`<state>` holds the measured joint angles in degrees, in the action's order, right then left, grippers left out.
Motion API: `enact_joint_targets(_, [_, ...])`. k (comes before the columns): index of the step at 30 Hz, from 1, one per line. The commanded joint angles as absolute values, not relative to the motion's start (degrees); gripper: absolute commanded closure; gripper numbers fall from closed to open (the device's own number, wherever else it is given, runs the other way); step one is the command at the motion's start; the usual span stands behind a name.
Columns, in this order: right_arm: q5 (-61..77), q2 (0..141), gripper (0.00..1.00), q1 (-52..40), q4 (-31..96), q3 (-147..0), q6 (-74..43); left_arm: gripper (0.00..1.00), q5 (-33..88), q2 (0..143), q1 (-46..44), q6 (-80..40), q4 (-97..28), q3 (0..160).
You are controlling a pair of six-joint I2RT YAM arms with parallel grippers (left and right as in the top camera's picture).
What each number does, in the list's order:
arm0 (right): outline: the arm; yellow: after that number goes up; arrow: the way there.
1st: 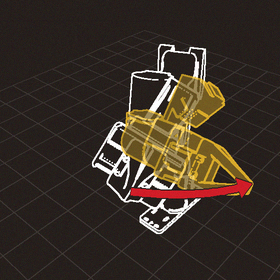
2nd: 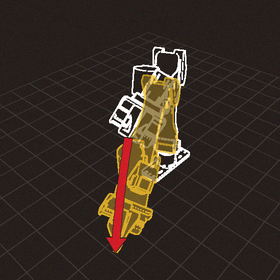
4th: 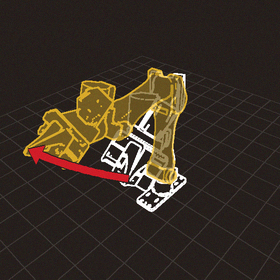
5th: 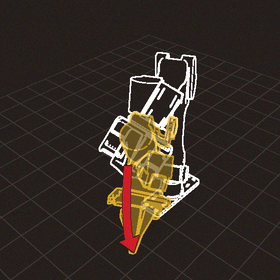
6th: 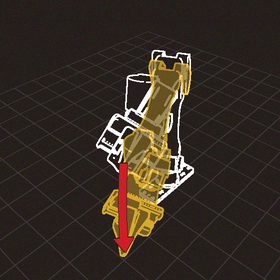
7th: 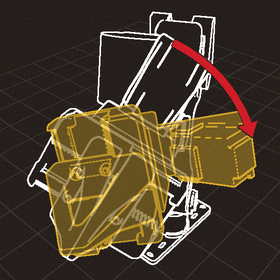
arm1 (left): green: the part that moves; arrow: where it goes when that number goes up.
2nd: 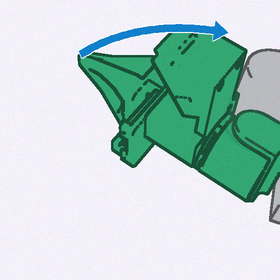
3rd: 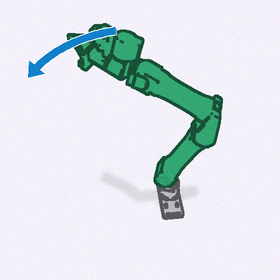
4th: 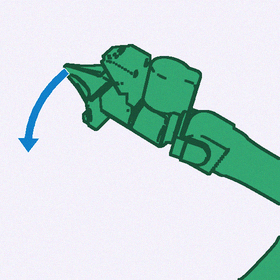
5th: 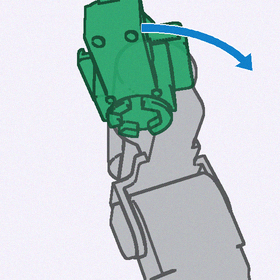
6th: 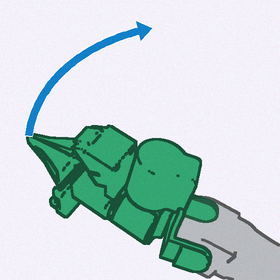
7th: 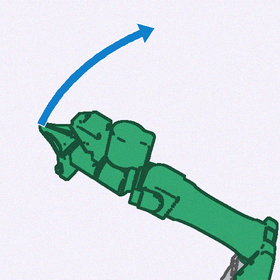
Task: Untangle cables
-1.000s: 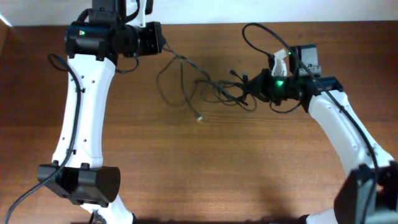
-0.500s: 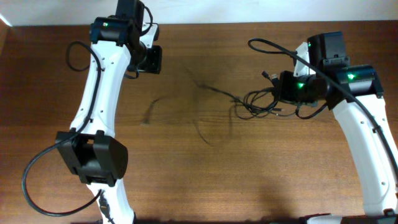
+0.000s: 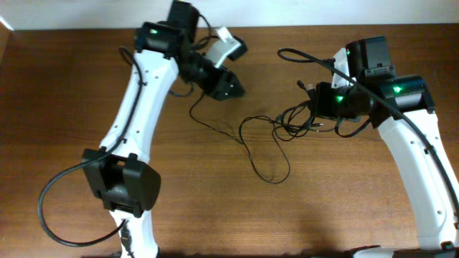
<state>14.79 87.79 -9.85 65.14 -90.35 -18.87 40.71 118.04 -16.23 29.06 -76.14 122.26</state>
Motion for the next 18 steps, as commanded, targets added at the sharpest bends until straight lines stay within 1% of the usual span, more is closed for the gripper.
enact_joint_targets(1, [14.87, 86.72, 0.96, -9.54, 64.97, -91.31, -19.84, 0.55, 46.96, 121.21, -19.49, 26.15, -72.64, 122.78])
enact_joint_targets(3, [16.58, 86.72, 0.96, -8.08, 64.88, -91.31, -19.94, 0.52, 50.41, 123.0, -20.58, 20.84, -69.58, 122.78])
enact_joint_targets(5, [18.44, 86.72, 0.96, -6.94, 64.53, -91.31, -19.92, 0.42, 54.24, 124.86, -22.02, 18.87, -67.46, 122.78])
enact_joint_targets(8, [19.09, 86.72, 0.96, -7.03, 64.03, -91.31, -19.92, 0.41, 55.35, 126.67, -24.6, 18.85, -65.84, 122.78])
enact_joint_targets(11, [19.29, 86.72, 0.96, -7.05, 64.03, -91.31, -19.94, 0.43, 57.93, 126.76, -26.94, 18.63, -62.15, 122.78])
enact_joint_targets(15, [19.86, 86.72, 0.96, -7.05, 64.05, -91.31, -19.94, 0.57, 58.06, 126.76, -28.03, 18.63, -61.34, 122.78])
enact_joint_targets(18, [19.94, 86.72, 0.96, -7.05, 64.05, -91.31, -19.94, 0.61, 56.03, 126.76, -28.12, 18.63, -61.76, 122.76])
